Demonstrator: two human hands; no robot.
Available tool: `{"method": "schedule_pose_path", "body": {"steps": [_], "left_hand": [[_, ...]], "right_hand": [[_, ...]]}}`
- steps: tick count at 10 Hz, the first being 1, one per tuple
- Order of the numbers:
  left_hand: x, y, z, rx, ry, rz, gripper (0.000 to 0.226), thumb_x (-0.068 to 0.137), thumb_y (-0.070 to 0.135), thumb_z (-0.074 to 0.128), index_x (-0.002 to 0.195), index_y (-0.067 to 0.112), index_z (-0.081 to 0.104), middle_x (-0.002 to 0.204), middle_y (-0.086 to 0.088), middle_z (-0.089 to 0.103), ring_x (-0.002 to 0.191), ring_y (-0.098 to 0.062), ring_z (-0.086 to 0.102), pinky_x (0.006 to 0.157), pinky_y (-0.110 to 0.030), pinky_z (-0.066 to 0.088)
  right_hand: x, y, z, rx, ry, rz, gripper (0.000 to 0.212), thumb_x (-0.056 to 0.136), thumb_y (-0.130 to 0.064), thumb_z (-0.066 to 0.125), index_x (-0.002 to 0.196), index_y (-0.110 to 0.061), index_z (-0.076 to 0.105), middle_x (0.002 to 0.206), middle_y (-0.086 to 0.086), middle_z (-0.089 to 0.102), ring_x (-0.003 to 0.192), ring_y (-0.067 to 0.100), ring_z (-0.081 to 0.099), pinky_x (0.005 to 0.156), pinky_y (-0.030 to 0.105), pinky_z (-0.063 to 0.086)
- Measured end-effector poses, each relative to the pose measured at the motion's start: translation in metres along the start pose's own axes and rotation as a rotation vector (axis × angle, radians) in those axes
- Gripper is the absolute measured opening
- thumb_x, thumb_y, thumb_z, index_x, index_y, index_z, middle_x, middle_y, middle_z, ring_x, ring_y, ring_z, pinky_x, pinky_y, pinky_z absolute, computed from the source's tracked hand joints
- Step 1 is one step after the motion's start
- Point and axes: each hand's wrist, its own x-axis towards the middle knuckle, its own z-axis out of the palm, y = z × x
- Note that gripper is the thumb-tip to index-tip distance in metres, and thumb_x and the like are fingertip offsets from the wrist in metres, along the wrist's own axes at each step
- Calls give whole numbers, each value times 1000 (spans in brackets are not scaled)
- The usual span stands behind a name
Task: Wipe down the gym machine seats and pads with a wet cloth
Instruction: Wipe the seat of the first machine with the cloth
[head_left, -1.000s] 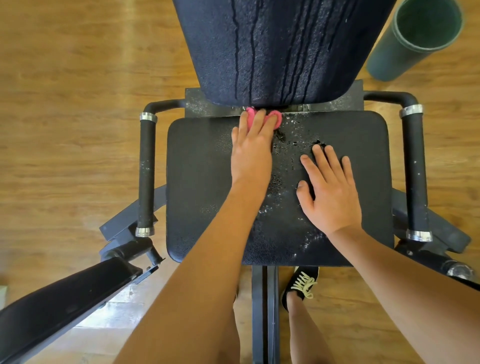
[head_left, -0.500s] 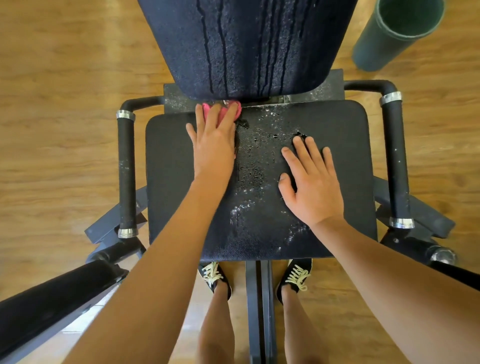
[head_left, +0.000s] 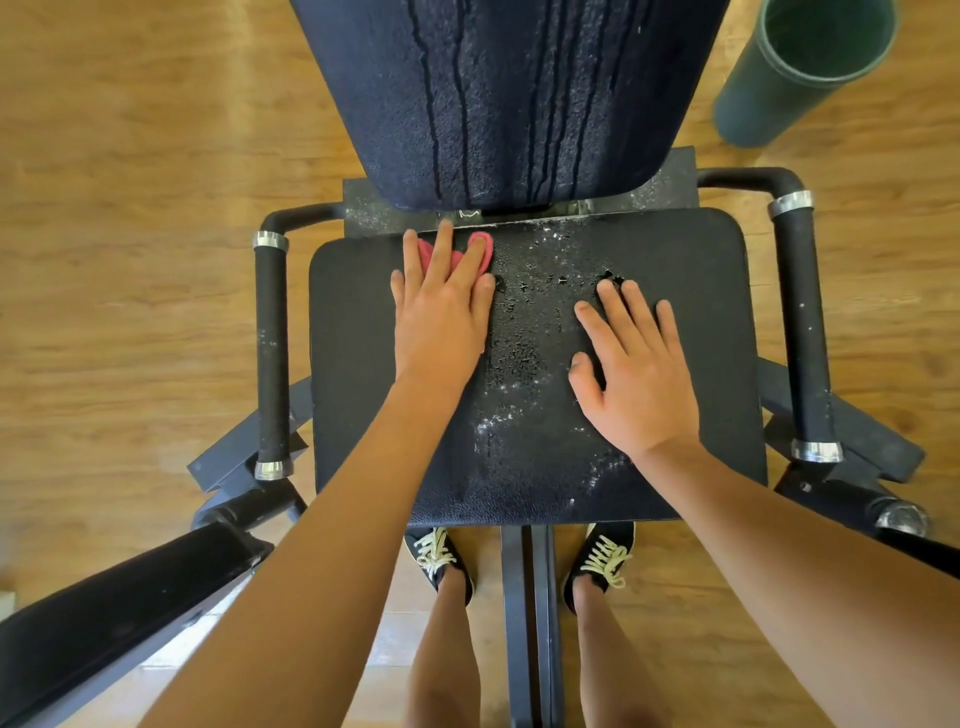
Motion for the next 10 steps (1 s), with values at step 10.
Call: {"method": "schedule_pose_path", "body": {"steps": [10], "left_hand": [[-69,7,23,48,63,-91,50,108,10,46,156,20,37,167,-7,24,154,-42,13,118,-56,34]], "right_hand": [[0,-2,-3,15,-17,10,50,104,-30,42,150,-13,49,164,14,37,156,32,25,127,56,17]]}}
